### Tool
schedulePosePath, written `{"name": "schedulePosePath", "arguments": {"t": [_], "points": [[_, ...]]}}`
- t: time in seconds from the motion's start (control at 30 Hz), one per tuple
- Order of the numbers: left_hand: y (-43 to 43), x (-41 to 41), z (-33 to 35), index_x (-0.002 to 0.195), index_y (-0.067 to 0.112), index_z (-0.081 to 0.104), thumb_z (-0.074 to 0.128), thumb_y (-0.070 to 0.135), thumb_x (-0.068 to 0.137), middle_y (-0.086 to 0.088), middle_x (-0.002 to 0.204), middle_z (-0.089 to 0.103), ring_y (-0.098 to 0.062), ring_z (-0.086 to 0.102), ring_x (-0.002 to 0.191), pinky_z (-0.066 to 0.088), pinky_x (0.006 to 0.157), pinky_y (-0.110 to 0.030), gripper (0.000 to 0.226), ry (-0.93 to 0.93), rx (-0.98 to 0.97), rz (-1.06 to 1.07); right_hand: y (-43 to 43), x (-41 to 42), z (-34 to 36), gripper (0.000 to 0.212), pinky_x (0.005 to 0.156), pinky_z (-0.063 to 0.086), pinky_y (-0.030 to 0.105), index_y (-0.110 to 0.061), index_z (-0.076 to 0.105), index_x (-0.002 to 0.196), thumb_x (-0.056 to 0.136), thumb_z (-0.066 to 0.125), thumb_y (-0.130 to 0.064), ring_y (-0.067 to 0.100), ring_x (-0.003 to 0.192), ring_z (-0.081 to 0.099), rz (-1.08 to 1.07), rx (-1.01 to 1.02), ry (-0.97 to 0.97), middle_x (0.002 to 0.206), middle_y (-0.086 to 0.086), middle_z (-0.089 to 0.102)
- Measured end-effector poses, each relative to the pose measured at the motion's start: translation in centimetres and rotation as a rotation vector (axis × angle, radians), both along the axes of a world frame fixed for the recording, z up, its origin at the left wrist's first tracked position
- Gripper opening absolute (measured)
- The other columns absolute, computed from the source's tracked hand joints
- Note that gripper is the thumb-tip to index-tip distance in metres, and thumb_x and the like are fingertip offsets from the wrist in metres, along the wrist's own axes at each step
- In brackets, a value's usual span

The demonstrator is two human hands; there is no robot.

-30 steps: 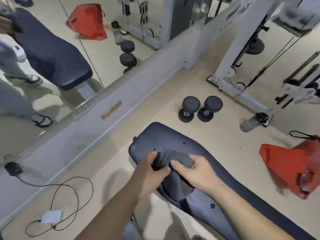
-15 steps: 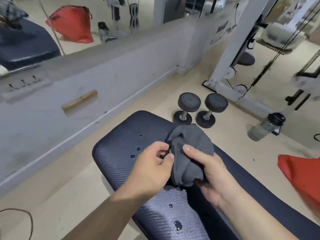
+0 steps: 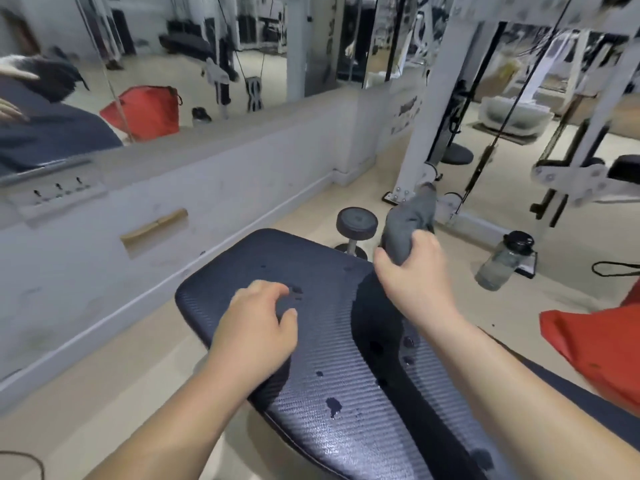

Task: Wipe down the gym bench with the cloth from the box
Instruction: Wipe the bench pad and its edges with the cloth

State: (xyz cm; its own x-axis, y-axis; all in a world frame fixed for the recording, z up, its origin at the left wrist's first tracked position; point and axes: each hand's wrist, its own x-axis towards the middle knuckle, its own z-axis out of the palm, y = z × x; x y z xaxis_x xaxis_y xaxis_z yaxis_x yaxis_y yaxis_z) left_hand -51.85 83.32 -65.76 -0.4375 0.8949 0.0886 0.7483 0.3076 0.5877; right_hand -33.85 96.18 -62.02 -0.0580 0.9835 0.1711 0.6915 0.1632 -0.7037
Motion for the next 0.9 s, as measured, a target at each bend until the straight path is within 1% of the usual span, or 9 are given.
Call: {"name": "schedulePosePath", "arguments": {"t": [0.17,0.23,0.3,0.37,0.43,0.63,0.7,0.8,0.9], "points": [[-1.9,-2.7,-1.1,0.126,0.012,0.063,0.052,0.041,0.094,-0.012,0.138,0.053,-0.032,0.042,0.134,0.034,0.114,-0.038,0.044,0.254,-0.316,0.02,-1.0,-3.1,-5.0,0.041,0.089,0.048,0.045,-0.012,0.049,0.117,0.094,0.053,-0.045,0.039,0.119,0.059,0.25,-0.244,-0.579,0.129,0.015,0.053],[-2.1,-4.0,-2.1,0.123,0.012,0.062,0.05,0.045,0.093,-0.014,0.137,0.051,-0.034,0.041,0.134,0.033,0.116,-0.04,0.046,0.281,-0.405,0.007,-1.4,-4.2,-6.6,0.045,0.093,0.046,0.047,-0.01,0.043,0.125,0.097,0.049,-0.045,0.041,0.124,0.055,0.289,-0.214,-0.694,0.139,0.018,0.046],[-1.9,-4.8,-3.1,0.122,0.012,0.061,0.049,0.045,0.093,-0.014,0.136,0.051,-0.032,0.041,0.133,0.034,0.114,-0.041,0.046,0.281,-0.442,-0.019,-1.6,-4.9,-7.7,0.053,0.109,0.039,0.05,-0.01,0.036,0.139,0.098,0.045,-0.043,0.041,0.14,0.042,0.326,-0.137,-0.697,0.155,0.022,0.036],[-1.5,-5.1,-3.8,0.121,0.012,0.061,0.048,0.044,0.093,-0.012,0.131,0.052,-0.029,0.042,0.129,0.035,0.113,-0.038,0.044,0.286,-0.442,-0.053,-1.3,-5.2,-8.4,0.071,0.126,0.02,0.05,-0.013,0.019,0.16,0.1,0.041,-0.043,0.039,0.158,0.013,0.411,-0.098,-0.759,0.172,0.02,0.011],[-0.9,-5.1,-4.0,0.12,0.012,0.063,0.047,0.043,0.094,-0.01,0.127,0.054,-0.027,0.043,0.127,0.035,0.112,-0.036,0.043,0.305,-0.422,-0.067,0.9,-5.5,-8.7,0.074,0.13,0.008,0.049,-0.018,0.012,0.165,0.101,0.039,-0.045,0.033,0.161,-0.002,0.439,-0.135,-0.763,0.175,0.013,0.0],[-1.2,-7.5,-4.5,0.099,0.022,0.064,0.047,0.033,0.095,0.005,0.112,0.053,-0.017,0.051,0.124,0.047,0.096,-0.034,0.02,0.206,-0.32,-0.052,8.7,-7.9,-8.7,0.065,0.122,0.025,0.05,-0.015,0.037,0.155,0.099,0.038,-0.048,0.034,0.15,0.028,0.319,-0.146,-0.7,0.163,0.013,0.035],[-1.6,-8.7,-4.7,0.103,0.023,0.068,0.05,0.03,0.093,0.006,0.127,0.059,-0.017,0.05,0.131,0.05,0.098,-0.035,0.022,0.165,-0.267,-0.017,8.7,-8.1,-8.9,0.066,0.119,0.029,0.048,-0.014,0.039,0.155,0.099,0.035,-0.048,0.033,0.146,0.032,0.327,-0.13,-0.705,0.158,0.012,0.041],[-1.7,-9.6,-5.1,0.128,0.018,0.063,0.053,0.035,0.094,-0.003,0.157,0.043,-0.022,0.035,0.147,0.039,0.115,-0.035,0.04,0.168,-0.252,0.021,6.0,-7.2,-8.4,0.068,0.122,0.025,0.046,-0.012,0.035,0.157,0.1,0.031,-0.049,0.034,0.151,0.025,0.383,-0.14,-0.675,0.163,0.014,0.034],[-1.4,-9.7,-5.8,0.12,0.015,0.062,0.051,0.034,0.092,-0.008,0.146,0.048,-0.026,0.036,0.145,0.036,0.116,-0.036,0.036,0.142,-0.248,0.021,1.3,-5.5,-7.7,0.067,0.13,0.009,0.04,-0.012,0.02,0.164,0.106,0.036,-0.043,0.03,0.161,0.004,0.47,-0.206,-0.682,0.175,0.011,0.009]]}}
